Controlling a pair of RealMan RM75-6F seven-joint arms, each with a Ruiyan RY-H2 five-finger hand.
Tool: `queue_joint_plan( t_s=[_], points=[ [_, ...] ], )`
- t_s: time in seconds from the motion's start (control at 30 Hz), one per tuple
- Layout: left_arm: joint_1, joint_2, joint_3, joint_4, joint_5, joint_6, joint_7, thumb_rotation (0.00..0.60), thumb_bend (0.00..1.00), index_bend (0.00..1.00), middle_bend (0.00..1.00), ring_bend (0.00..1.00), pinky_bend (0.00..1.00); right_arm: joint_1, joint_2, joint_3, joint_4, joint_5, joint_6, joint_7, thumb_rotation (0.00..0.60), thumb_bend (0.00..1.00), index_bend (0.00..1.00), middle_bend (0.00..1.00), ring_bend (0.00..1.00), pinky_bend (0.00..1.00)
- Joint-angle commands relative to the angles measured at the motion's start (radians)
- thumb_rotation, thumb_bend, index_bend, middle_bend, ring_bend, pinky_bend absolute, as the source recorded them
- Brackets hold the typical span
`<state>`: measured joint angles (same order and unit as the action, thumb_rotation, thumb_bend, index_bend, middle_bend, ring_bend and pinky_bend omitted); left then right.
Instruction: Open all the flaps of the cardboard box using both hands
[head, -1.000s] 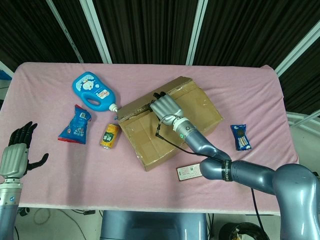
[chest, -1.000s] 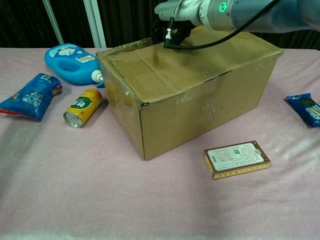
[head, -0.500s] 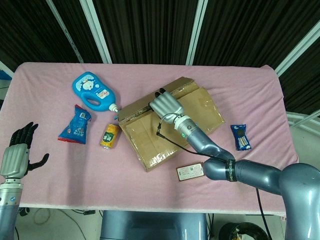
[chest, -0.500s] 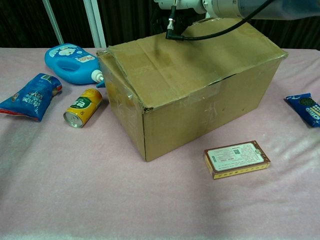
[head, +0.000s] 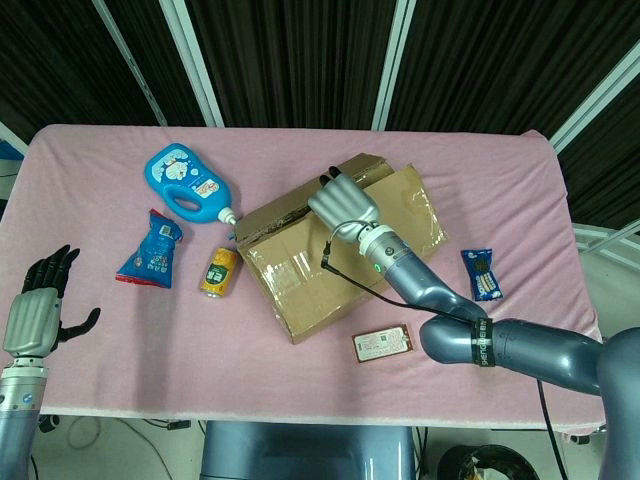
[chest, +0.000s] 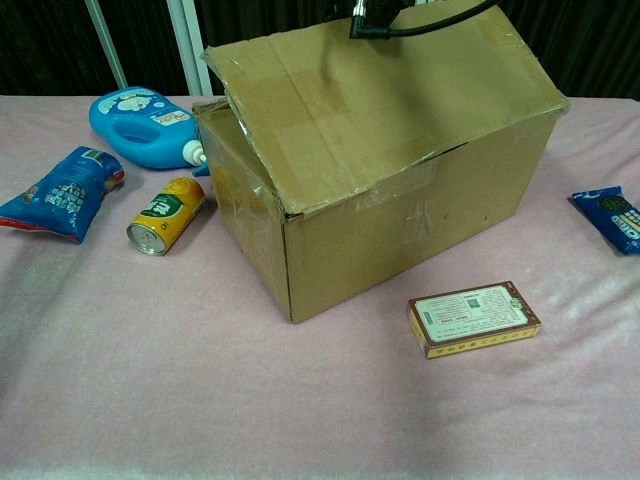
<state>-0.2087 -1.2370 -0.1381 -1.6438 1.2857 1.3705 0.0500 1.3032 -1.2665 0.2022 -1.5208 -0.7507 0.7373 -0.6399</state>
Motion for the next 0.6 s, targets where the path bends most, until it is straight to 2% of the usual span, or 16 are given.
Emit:
queue_joint_plan(
  t_s=[0.03,0.6],
  points=[
    [0.001,-0.001,0.0,0.0,0.002,0.003,0.0,0.6,0.26,0.0,0.0,0.0,0.0,0.016,0.056,-0.018,-0.053,0.045,0.008,-0.044,0.6,1.0,0.59,0.56,0.29,0.22],
    [0.004,-0.003,0.001,0.0,0.007,0.006,0.003,0.6,0.26,0.0,0.0,0.0,0.0,0.043,0.306,-0.106,-0.274,0.209,0.042,-0.156,0.6,1.0,0.59,0.56,0.29,0.22]
  ],
)
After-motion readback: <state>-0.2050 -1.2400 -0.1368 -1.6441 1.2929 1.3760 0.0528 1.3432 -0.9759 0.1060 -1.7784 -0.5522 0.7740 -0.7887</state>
